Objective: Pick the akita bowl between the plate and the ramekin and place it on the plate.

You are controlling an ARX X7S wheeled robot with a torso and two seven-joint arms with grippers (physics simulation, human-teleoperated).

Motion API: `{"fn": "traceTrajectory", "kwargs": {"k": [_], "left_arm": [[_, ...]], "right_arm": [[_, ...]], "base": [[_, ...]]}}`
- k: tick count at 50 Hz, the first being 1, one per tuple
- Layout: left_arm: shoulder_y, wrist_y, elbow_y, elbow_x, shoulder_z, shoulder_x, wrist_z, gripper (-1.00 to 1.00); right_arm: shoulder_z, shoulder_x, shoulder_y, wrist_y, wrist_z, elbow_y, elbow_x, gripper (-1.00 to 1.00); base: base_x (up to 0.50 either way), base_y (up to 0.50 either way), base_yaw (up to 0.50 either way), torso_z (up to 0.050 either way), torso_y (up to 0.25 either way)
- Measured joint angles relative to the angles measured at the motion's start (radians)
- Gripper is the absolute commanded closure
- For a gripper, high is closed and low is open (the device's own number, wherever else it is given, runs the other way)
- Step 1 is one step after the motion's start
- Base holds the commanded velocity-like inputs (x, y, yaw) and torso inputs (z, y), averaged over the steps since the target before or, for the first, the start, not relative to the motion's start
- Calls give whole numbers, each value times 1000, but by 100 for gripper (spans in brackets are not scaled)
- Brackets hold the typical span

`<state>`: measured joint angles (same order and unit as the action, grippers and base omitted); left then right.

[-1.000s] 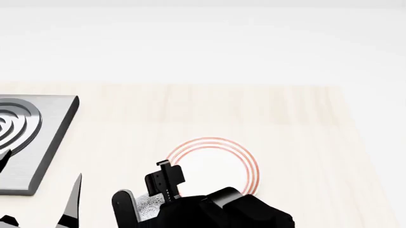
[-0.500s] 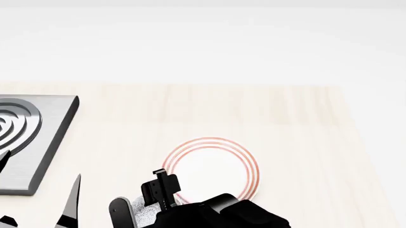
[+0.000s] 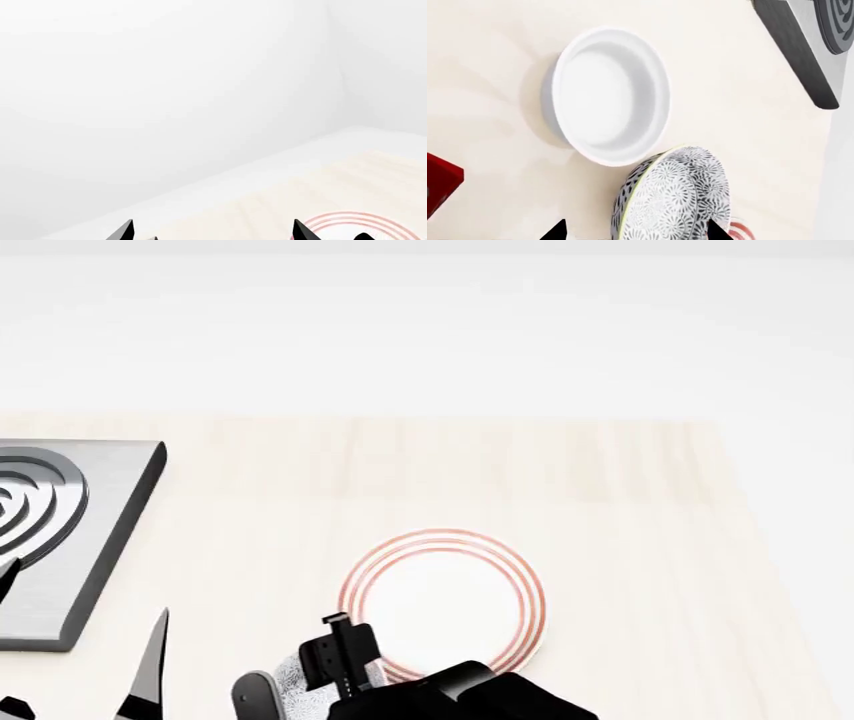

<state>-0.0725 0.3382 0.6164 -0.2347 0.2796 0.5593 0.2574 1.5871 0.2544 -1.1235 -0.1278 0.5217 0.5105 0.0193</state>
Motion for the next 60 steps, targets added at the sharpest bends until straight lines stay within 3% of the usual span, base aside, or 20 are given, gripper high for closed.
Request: {"fn": "traceTrajectory", "kwargs": {"k": [19, 20, 41, 60], "left_arm": [[-2, -1, 0, -3, 0, 3, 2, -100], [-2, -2, 0, -4, 0, 3, 2, -100], [1, -3, 2, -4, 2, 7, 6, -100], [6, 1, 16, -7, 5, 9, 11, -100]], "right_arm": [[11, -27, 6, 41, -3, 79, -15, -100], [11, -28, 6, 42, -3, 81, -16, 100], [2, -27, 15, 38, -5, 77, 2, 100], [-2, 36, -4, -51, -11, -64, 14, 100]], "base": [[0, 0, 0, 0, 0], [0, 0, 0, 0, 0], [0, 0, 0, 0, 0], [0, 0, 0, 0, 0]]}}
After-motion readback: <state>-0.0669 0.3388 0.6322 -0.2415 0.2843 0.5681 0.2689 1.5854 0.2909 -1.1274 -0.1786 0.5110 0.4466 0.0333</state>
